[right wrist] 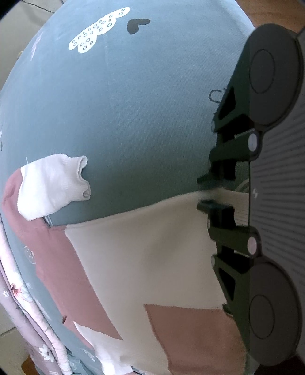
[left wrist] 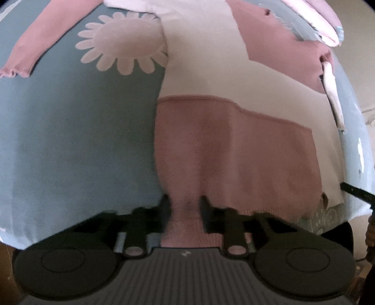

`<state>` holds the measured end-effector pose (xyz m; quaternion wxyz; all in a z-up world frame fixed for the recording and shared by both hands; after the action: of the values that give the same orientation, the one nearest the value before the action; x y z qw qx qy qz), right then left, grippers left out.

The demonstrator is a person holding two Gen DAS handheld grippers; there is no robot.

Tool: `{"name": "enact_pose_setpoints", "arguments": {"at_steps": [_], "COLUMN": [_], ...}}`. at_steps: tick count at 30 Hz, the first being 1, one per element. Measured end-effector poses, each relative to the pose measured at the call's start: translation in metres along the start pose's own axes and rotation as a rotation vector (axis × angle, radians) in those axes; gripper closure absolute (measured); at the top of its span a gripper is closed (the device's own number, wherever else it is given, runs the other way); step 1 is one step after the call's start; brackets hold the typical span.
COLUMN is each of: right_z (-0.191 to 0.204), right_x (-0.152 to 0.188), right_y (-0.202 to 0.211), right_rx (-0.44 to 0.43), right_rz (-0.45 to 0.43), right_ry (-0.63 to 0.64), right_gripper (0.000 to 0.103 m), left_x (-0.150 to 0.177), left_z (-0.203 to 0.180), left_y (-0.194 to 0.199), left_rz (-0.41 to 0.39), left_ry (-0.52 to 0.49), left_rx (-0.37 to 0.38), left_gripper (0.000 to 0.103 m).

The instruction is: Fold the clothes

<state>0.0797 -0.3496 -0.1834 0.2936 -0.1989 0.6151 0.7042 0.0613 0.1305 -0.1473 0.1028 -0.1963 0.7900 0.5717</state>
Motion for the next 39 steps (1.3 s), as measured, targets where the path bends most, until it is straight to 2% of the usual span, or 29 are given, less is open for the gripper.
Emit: {"name": "enact_pose_setpoints", "arguments": {"at_steps": [6, 9, 13, 16, 18, 21, 23, 25, 32, 33, 34, 39], "right_z": [-0.002, 0.003, 0.032, 0.055, 0.072, 0.092, 0.102, 0.110, 0.125, 0.126, 0.128, 0.134], "right_x": [-0.001, -0.004, -0.005, -0.002, 0.005, 0.017, 0.025, 0.032, 0.036, 0.035, 0.035, 0.038], "right_y": [0.012, 0.018, 0.026, 0.029, 0.026, 0.014, 0.004, -0.003, -0.005, -0.005, -0.006, 0.001], "right_rx": [0.002, -0.007, -0.130, -0.240, -0.350, -0.415, -0.411, -0.403, -0.410, -0.409, -0.401, -0.398], "right_rz": [-0.021, -0.039, -0.027, 0.005, 0.060, 0.117, 0.142, 0.163, 0.147, 0.140, 0.130, 0.145], "right_ry": [-0.006, 0.034, 0.076, 0.079, 0.023, -0.003, 0.025, 0.062, 0.095, 0.100, 0.110, 0.154], "right_gripper": [0.077, 0.074, 0.073, 0.071, 0.071, 0.072, 0.073, 0.077, 0.077, 0.082, 0.100, 0.102], "left_x": [-0.010, -0.011, -0.003, -0.001, -0.003, -0.008, -0.010, -0.011, -0.006, -0.006, -0.005, -0.003], "left_z": [0.003, 0.011, 0.018, 0.019, 0.015, 0.008, 0.002, -0.001, 0.003, 0.004, 0.004, 0.006], "left_y": [0.025, 0.030, 0.017, 0.016, 0.020, 0.028, 0.030, 0.031, 0.025, 0.024, 0.024, 0.026], "left_rz": [-0.062, -0.053, -0.001, 0.004, -0.016, -0.045, -0.052, -0.056, -0.036, -0.033, -0.031, -0.028], "left_ry": [0.030, 0.027, 0.048, 0.048, 0.031, -0.001, -0.017, -0.028, -0.039, -0.036, -0.033, -0.040], "left_rx": [0.023, 0.001, -0.017, -0.026, -0.021, -0.006, 0.009, 0.016, 0.006, 0.003, 0.001, 0.003], "left_gripper": [0.095, 0.094, 0.089, 0.069, 0.067, 0.066, 0.059, 0.058, 0.058, 0.058, 0.058, 0.052]}}
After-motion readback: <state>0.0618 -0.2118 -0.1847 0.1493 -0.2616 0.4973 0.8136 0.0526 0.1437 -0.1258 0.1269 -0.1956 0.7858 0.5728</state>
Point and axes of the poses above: each gripper's, at about its wrist camera, not at the fingertips, and y roughly against the way its jaws point, z to its left, x to its underside, the point moved 6 cm from there along -y, roughly the way its jaws point, and after that the axes turned 14 degrees about -z, right-handed, at the moved point
